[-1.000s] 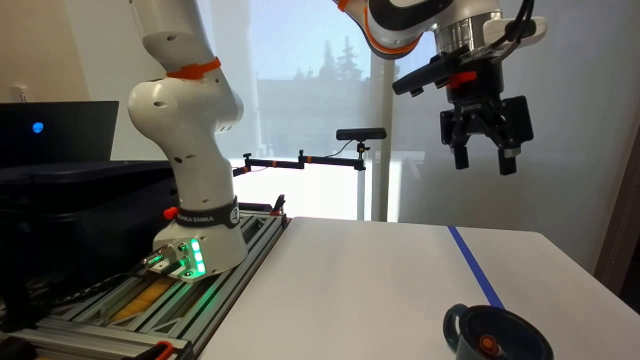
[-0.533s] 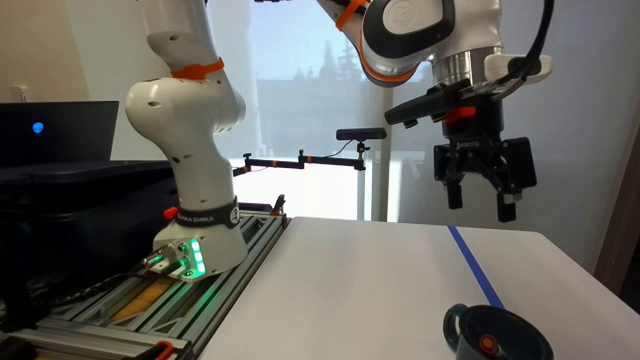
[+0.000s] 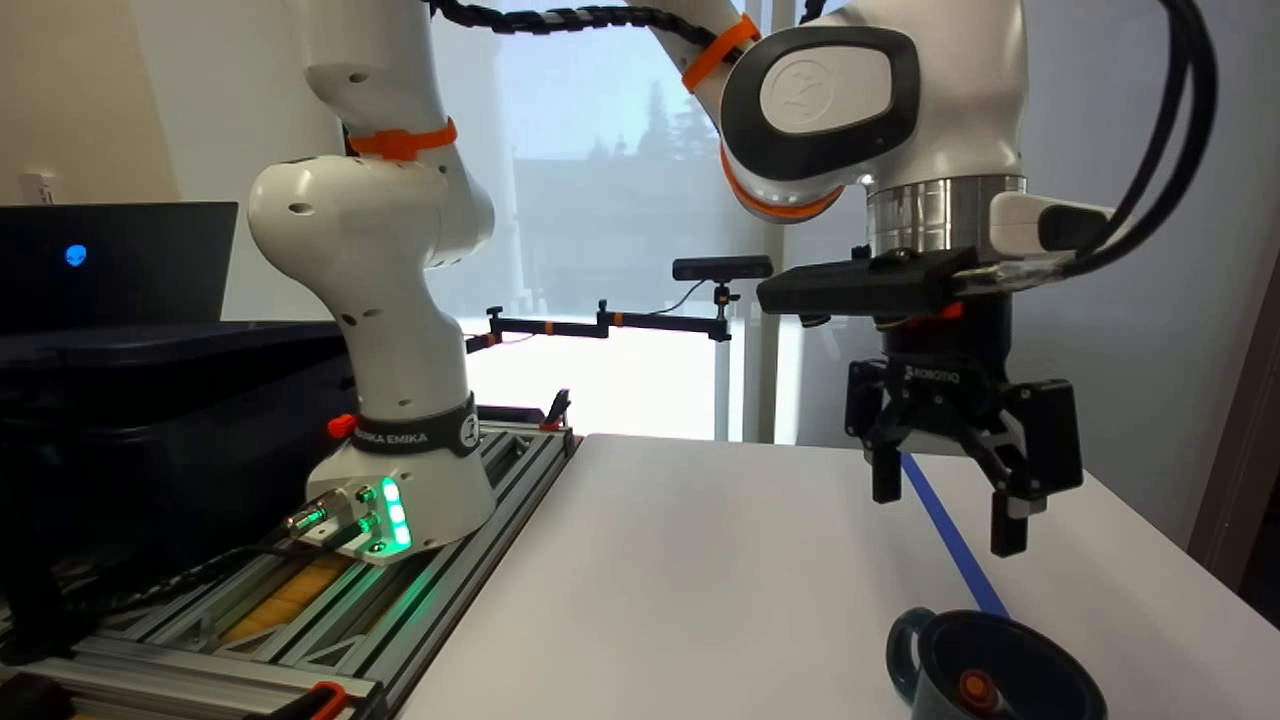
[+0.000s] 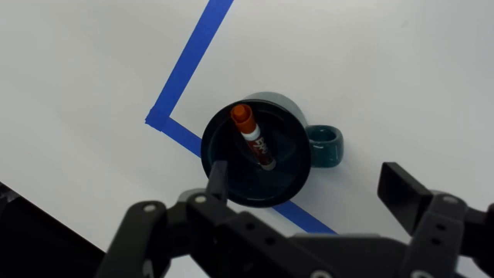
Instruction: Remove the marker from the mug.
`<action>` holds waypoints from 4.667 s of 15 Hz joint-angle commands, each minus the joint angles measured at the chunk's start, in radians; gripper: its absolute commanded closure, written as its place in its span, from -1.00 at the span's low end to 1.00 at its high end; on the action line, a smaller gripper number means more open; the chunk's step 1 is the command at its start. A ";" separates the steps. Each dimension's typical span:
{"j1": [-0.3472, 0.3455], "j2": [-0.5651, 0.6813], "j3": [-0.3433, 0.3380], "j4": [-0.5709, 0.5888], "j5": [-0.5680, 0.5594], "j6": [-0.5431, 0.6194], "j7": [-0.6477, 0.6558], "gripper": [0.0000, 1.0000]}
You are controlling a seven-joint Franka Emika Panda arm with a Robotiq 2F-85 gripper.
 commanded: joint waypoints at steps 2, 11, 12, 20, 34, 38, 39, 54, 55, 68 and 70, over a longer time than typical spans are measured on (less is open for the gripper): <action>-0.009 0.011 0.005 0.003 0.000 -0.002 -0.005 -1.00; -0.002 0.037 0.029 0.036 0.116 -0.026 -0.205 -1.00; -0.005 0.049 0.029 0.047 0.136 -0.041 -0.238 -1.00; -0.031 0.182 0.020 0.215 0.114 -0.172 -0.248 -1.00; -0.053 0.295 0.032 0.291 0.120 -0.161 -0.176 -0.39; -0.058 0.313 0.039 0.295 0.135 -0.154 -0.164 -0.23; -0.059 0.317 0.041 0.297 0.139 -0.151 -0.161 -0.23; -0.092 0.381 0.055 0.333 0.169 -0.144 -0.128 0.07; -0.094 0.386 0.056 0.334 0.169 -0.144 -0.129 0.06; -0.103 0.380 0.068 0.338 0.174 -0.164 -0.128 0.90; -0.105 0.355 0.073 0.344 0.181 -0.187 -0.139 0.90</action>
